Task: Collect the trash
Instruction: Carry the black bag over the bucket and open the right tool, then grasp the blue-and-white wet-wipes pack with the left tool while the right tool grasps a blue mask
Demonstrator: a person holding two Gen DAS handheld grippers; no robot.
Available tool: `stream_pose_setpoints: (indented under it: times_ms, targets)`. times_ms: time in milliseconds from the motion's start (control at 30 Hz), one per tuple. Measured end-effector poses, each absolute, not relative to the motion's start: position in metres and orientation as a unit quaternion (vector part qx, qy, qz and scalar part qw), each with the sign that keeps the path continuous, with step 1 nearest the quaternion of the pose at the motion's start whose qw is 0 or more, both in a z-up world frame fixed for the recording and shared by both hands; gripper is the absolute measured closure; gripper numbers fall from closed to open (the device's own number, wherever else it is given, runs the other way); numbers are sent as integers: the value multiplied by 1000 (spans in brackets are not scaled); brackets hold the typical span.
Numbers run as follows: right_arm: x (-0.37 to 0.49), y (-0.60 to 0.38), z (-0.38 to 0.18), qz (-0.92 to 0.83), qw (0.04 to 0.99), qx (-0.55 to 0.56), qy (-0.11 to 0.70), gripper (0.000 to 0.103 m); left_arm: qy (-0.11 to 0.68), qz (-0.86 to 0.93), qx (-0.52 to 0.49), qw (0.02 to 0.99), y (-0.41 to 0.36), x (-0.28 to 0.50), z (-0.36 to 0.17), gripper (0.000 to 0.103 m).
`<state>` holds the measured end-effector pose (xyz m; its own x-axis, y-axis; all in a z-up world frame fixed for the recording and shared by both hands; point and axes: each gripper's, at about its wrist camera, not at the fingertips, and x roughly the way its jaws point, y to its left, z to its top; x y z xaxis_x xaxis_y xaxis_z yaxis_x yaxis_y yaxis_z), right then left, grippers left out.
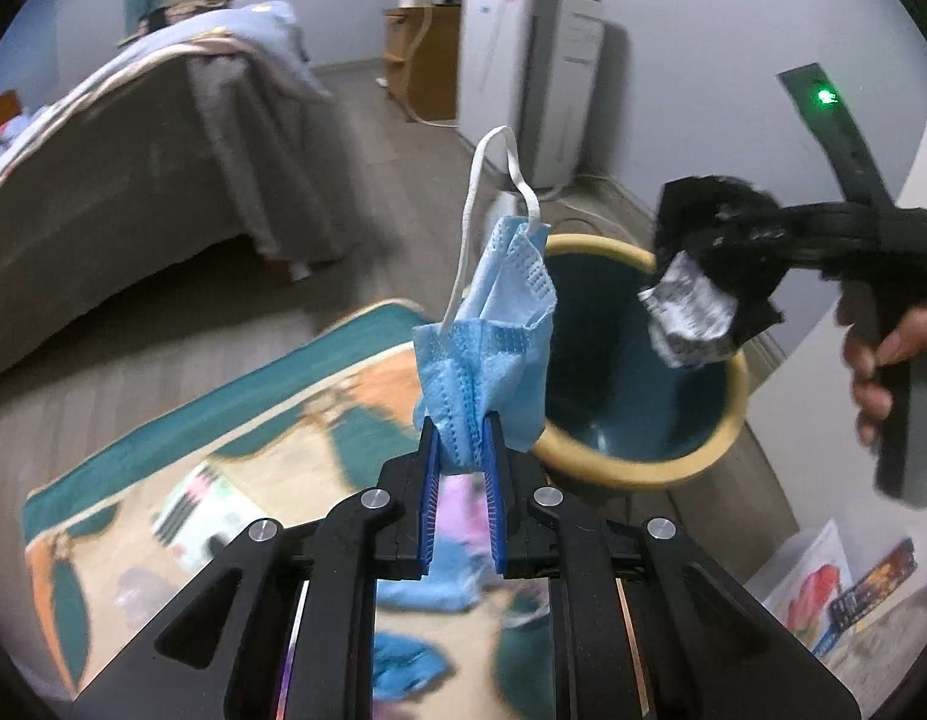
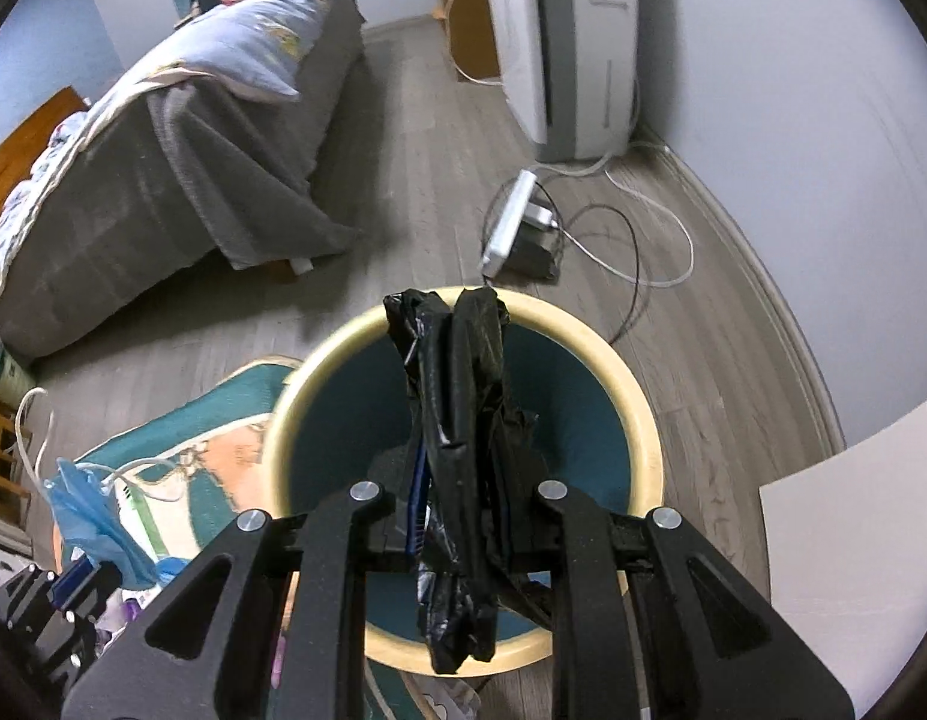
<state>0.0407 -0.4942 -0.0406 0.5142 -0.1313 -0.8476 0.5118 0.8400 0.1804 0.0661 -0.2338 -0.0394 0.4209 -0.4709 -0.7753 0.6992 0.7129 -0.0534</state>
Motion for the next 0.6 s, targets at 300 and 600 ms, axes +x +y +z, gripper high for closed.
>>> stream_pose_setpoints:
  times_ms: [300, 600]
  targets:
    - [35, -510, -52, -203, 831, 249, 455, 76, 423, -393, 168, 799, -310, 69, -67, 81]
    - [32, -506, -42, -206, 838, 236, 447, 31, 408, -367, 155, 821, -300, 68, -61, 22]
